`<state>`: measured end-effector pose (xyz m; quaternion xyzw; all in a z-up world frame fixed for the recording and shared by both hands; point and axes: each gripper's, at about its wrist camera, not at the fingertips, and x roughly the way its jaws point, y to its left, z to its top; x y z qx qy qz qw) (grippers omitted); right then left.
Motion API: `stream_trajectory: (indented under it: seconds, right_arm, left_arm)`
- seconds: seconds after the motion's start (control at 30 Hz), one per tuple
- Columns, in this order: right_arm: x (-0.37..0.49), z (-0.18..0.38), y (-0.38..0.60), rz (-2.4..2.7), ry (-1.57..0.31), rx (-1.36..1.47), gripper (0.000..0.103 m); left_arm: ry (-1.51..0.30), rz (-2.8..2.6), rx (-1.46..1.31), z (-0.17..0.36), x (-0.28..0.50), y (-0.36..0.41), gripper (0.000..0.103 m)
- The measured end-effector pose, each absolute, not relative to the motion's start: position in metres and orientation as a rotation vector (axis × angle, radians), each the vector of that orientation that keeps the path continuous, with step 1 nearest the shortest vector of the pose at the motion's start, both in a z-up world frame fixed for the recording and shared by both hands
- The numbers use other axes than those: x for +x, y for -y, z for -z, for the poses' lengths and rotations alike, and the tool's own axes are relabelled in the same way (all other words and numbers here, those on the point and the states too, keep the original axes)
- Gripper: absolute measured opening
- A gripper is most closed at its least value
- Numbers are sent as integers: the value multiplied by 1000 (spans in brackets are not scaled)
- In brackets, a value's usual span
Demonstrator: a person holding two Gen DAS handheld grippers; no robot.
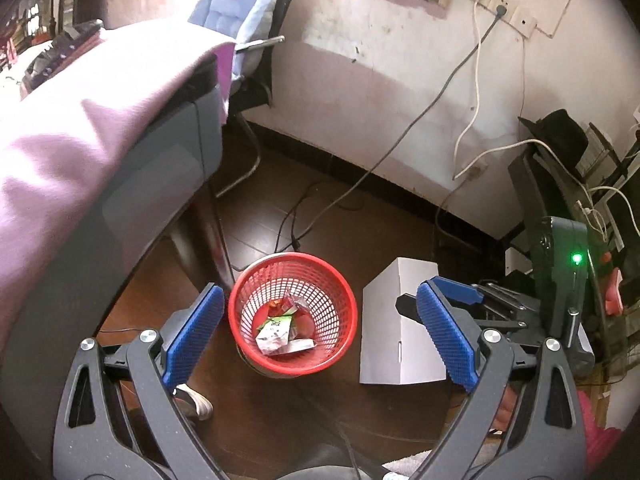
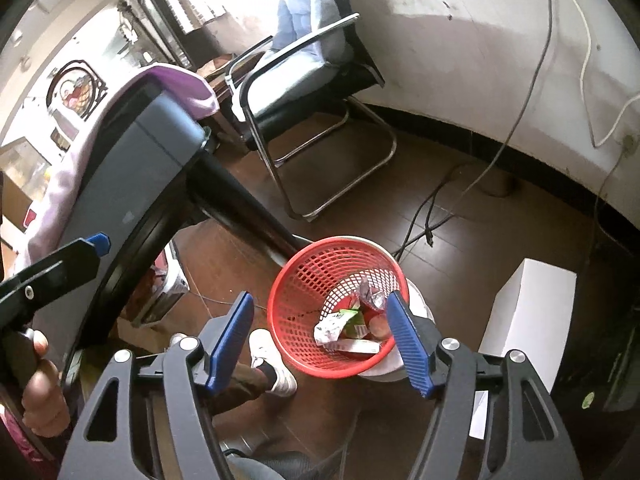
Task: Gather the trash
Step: 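Move both open tools back over the table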
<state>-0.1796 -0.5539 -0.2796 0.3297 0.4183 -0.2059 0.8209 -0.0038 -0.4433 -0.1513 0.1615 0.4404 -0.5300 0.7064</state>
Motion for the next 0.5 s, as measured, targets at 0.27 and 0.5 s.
stream_trajectory:
  seconds: [0.27,0.5]
  right_arm:
    - [-185,246,536,446,-867,622,71]
    - [-184,210,514,431,-827,546,73]
  left_arm:
    - [-907,1159,321,127,-8,413,93]
    - [-821,1131,260,97,-7,375,95]
